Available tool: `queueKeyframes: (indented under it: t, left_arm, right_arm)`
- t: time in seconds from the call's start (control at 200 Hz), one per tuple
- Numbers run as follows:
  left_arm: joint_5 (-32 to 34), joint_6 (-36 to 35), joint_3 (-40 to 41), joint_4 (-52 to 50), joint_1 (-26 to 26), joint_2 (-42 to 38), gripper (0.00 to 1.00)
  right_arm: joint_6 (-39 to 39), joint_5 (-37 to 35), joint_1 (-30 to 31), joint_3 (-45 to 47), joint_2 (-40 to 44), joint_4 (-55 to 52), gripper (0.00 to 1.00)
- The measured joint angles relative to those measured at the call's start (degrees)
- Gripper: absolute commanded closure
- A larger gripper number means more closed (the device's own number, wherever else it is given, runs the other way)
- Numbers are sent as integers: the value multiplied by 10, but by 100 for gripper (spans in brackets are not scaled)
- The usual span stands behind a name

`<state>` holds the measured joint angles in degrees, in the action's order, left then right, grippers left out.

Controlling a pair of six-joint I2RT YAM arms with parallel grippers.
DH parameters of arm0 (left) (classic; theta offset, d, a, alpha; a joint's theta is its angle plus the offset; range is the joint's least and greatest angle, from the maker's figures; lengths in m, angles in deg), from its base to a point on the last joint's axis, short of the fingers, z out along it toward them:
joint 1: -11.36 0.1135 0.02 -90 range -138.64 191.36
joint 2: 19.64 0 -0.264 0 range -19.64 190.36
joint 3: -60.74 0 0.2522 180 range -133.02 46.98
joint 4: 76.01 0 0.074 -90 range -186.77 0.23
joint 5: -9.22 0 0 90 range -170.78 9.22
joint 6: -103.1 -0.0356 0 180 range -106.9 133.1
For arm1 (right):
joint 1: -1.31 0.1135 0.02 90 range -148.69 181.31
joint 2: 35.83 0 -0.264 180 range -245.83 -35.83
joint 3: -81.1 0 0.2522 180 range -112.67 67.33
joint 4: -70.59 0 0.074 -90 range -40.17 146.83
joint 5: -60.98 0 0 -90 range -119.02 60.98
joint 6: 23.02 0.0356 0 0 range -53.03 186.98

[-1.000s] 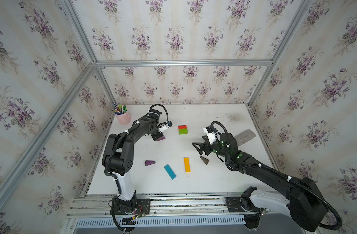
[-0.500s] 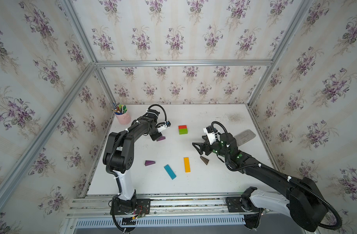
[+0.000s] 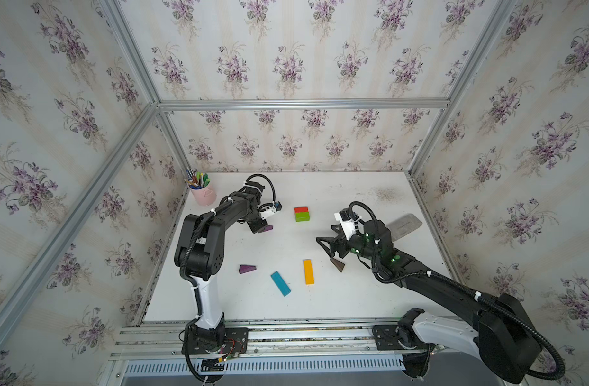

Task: Assemble a small pinwheel with building blocks
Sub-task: Pick up the building block from the center of the board.

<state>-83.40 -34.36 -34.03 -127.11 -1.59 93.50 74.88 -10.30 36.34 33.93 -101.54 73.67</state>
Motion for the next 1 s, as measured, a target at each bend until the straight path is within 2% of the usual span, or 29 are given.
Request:
queueKeyframes:
  t: [0.804, 0.999]
  left_arm:
    - [-9, 0, -14, -15, 0, 24, 63]
    - [-10, 1, -16, -17, 0, 29, 67]
  right_arm:
    - [0, 1, 0, -5, -10, 0, 8]
    - [0, 1, 0, -5, -11, -1, 8]
